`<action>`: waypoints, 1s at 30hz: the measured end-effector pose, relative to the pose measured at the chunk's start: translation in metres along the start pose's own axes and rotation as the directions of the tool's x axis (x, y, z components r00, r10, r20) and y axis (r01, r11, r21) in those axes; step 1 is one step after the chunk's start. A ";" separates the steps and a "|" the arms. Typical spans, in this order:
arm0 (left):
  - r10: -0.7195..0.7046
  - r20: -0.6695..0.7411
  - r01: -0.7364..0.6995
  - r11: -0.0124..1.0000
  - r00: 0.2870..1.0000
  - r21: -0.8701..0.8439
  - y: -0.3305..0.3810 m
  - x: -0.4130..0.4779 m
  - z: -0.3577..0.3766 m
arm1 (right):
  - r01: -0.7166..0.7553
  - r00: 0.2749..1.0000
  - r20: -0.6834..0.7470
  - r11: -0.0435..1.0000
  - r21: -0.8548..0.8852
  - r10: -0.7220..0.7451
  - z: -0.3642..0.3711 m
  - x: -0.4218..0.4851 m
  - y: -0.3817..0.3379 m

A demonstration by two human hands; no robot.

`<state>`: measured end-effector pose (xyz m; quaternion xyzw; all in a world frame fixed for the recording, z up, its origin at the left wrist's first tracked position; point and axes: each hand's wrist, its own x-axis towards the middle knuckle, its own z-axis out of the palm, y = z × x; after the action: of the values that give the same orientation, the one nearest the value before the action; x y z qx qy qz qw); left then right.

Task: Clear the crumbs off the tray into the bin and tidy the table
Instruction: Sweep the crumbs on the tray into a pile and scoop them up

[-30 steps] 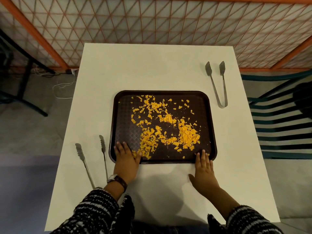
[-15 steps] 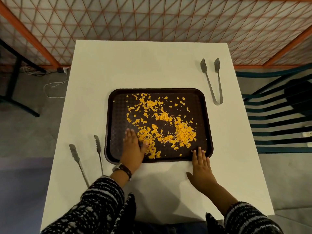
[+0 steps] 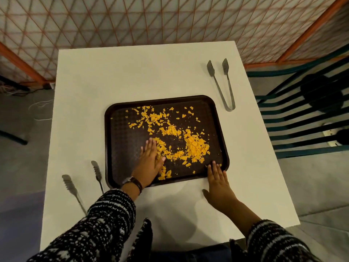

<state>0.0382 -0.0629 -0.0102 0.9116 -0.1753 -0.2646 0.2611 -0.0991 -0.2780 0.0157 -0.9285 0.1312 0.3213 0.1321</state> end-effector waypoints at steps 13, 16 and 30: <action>-0.114 -0.137 0.100 0.989 0.984 -0.107 -0.029 -0.043 -0.005 | -0.271 0.944 -0.143 0.946 0.177 0.297 -0.015 0.031 -0.020; -0.131 -0.117 0.118 0.987 0.985 -0.111 -0.035 -0.050 0.000 | -0.317 0.928 -0.130 0.925 0.211 0.348 -0.004 0.026 -0.041; -0.116 -0.064 0.124 0.983 0.991 0.139 -0.044 -0.052 0.016 | 0.064 0.981 -0.188 0.820 0.569 0.054 0.000 0.017 -0.085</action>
<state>-0.0048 -0.0100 -0.0262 0.9439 -0.1313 -0.2412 0.1837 -0.0578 -0.2017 0.0188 -0.8734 0.2315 0.1737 0.3917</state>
